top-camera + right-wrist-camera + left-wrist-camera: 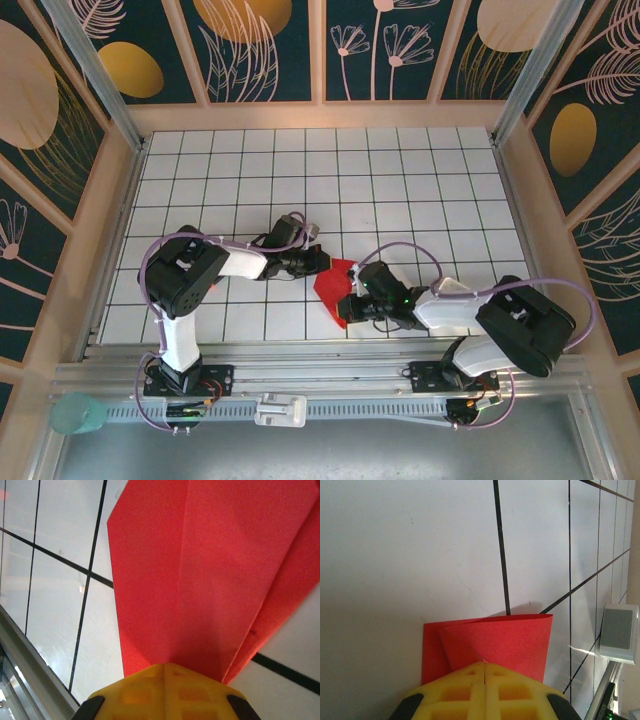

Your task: Fold a paper plane with a square sheet of paper (pick it up from the middle)

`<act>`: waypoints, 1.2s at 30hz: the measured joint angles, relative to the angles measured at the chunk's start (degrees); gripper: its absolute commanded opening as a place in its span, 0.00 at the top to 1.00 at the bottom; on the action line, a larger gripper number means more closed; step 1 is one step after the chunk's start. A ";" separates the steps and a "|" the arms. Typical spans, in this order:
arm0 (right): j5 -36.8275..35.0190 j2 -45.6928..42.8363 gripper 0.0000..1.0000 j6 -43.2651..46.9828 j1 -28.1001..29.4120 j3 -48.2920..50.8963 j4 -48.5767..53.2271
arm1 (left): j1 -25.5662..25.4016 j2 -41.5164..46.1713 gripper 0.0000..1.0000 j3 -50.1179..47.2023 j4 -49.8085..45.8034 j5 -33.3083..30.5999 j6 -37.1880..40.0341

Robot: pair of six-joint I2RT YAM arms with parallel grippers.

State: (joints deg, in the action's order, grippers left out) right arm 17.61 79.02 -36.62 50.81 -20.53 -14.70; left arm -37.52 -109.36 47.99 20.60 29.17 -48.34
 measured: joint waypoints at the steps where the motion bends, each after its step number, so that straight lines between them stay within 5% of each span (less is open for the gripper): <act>1: -0.15 -0.24 1.00 -0.17 0.28 0.09 0.22 | 0.00 0.00 1.00 0.00 0.02 0.09 0.13; 17: -0.72 -7.08 1.00 -1.42 2.23 1.60 7.50 | 0.00 -0.04 0.99 0.24 -0.28 0.17 0.37; 25: -1.29 -22.08 0.94 -1.46 -11.04 2.64 10.95 | 0.11 1.77 0.65 2.23 -1.84 -1.05 1.09; 32: -4.20 -20.09 0.86 -2.16 -13.75 2.67 11.13 | -0.42 15.04 0.56 -1.51 -2.01 -5.88 -0.26; 36: -5.81 -18.69 0.83 -2.43 -15.69 2.64 11.08 | -5.42 20.44 0.50 -3.74 -5.70 -12.76 -1.51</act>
State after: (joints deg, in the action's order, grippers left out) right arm 11.79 60.34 -39.05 35.11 -17.89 -3.62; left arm -42.94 -88.92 44.25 14.90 16.40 -49.84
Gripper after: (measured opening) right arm 0.156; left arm 0.480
